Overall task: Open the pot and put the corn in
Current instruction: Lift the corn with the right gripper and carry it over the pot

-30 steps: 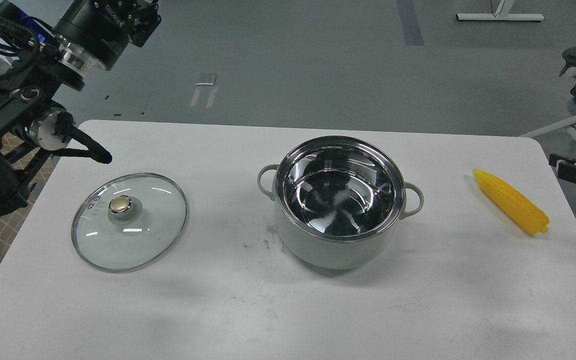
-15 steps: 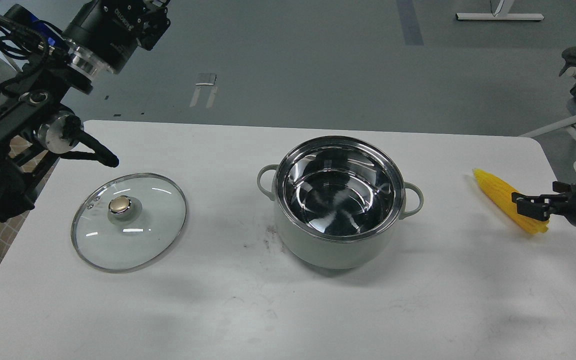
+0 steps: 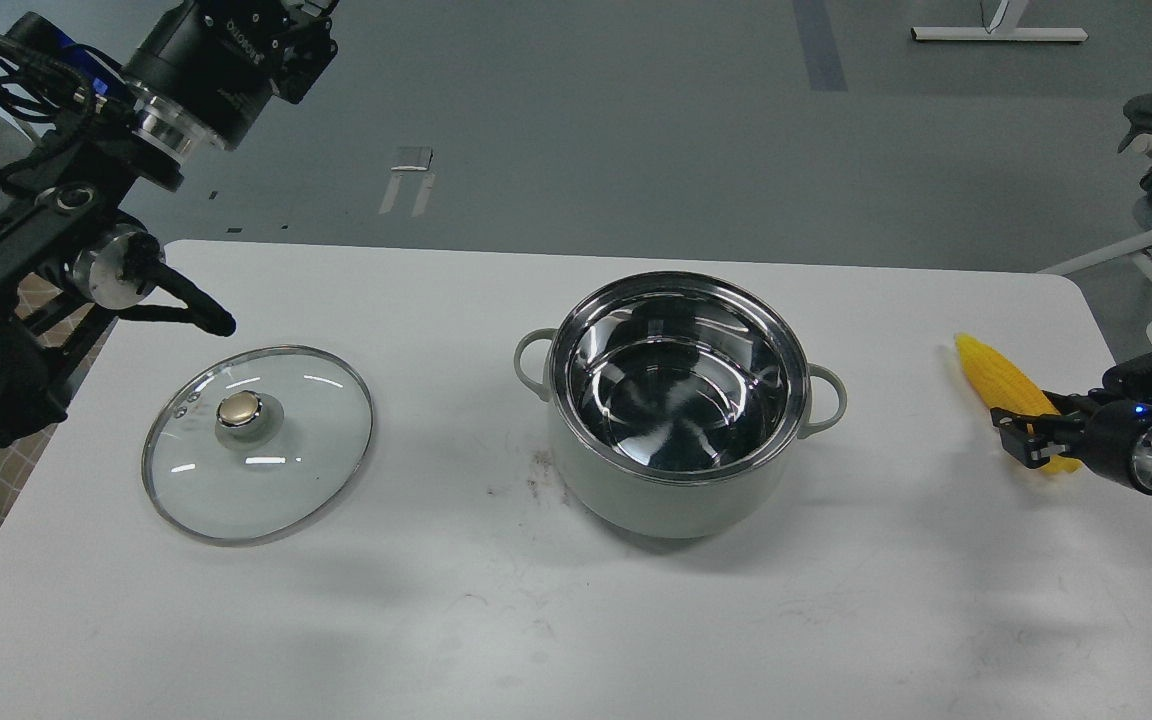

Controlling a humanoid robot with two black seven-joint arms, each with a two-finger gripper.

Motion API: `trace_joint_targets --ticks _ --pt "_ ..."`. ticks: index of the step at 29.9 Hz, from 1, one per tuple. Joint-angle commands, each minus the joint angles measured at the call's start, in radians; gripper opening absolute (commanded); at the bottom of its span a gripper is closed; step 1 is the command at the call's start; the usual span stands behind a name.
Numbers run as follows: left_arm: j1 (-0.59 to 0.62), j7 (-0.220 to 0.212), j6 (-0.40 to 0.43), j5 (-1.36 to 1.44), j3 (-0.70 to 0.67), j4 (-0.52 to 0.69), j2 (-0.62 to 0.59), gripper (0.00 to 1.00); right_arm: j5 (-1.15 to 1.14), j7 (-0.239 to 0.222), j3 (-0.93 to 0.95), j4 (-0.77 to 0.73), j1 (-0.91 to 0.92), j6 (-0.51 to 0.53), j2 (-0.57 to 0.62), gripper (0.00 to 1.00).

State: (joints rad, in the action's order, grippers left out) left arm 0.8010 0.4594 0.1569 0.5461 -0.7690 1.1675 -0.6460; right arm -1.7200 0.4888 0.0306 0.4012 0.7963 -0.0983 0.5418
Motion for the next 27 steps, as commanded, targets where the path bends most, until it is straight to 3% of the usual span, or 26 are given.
trace_joint_targets --ticks 1,9,13,20,27 --pt "-0.002 -0.001 -0.002 0.0 -0.007 0.003 0.0 0.96 0.006 0.0 0.003 0.027 0.009 -0.041 0.007 0.06" --pt "-0.003 -0.002 -0.002 -0.011 -0.018 0.006 -0.001 0.96 0.049 0.0 0.012 0.356 0.239 -0.041 0.187 0.09" --pt "-0.003 -0.01 -0.002 -0.012 -0.035 0.006 0.002 0.96 0.075 0.0 -0.006 0.452 0.363 0.011 0.198 0.09" --pt "-0.009 -0.012 -0.002 -0.011 -0.033 0.004 0.002 0.96 0.143 0.0 -0.211 0.593 0.627 0.054 0.087 0.1" --pt "-0.02 -0.012 -0.002 -0.011 -0.032 0.004 0.012 0.96 0.16 0.0 -0.373 0.686 0.705 0.058 -0.043 0.11"
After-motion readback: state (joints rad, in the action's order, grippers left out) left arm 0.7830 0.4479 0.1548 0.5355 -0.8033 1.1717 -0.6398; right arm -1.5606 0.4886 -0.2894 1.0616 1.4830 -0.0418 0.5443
